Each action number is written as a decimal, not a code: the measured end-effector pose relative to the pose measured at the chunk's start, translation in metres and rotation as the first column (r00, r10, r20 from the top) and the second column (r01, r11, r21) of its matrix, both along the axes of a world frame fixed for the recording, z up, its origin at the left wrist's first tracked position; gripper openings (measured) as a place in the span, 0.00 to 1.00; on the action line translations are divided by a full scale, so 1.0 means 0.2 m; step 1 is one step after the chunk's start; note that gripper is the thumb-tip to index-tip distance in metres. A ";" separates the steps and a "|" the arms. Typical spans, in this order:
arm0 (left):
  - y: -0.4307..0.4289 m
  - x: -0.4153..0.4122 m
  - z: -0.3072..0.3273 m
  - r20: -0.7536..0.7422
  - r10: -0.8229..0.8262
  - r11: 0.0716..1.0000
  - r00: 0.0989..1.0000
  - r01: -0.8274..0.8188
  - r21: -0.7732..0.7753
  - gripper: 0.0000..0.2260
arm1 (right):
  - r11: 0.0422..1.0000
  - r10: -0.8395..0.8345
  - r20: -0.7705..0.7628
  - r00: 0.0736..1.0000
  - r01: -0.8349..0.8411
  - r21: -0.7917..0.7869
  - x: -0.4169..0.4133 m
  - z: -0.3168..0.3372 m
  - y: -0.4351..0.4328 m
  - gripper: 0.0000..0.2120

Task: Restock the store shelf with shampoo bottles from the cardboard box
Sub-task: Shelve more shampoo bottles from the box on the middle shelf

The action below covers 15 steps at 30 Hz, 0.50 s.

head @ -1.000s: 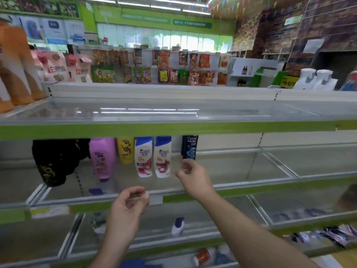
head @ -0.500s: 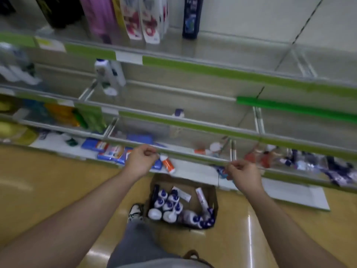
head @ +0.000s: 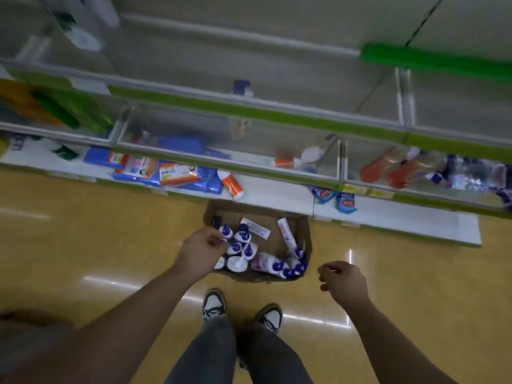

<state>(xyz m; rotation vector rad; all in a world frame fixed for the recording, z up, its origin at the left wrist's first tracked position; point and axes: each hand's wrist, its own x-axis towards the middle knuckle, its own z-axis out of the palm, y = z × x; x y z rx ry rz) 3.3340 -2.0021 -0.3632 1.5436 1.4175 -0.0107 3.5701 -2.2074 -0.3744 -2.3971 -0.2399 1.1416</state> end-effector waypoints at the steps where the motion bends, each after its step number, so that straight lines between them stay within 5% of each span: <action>1: 0.01 0.02 -0.14 0.001 -0.013 1.000 1.000 0.013 -0.010 0.07 | 1.000 -0.013 -0.009 1.000 0.013 -0.008 0.00 -0.12 0.02 0.05; 9: 0.04 0.24 -1.19 0.043 -0.111 0.992 0.993 0.114 -0.056 0.10 | 0.996 -0.081 0.022 0.996 0.082 -0.025 0.08 -1.15 0.22 0.08; 15: -0.03 0.46 -1.85 0.141 -0.398 0.916 0.906 0.402 0.004 0.09 | 0.997 0.075 0.186 0.980 -0.073 -0.016 0.29 -1.75 0.35 0.11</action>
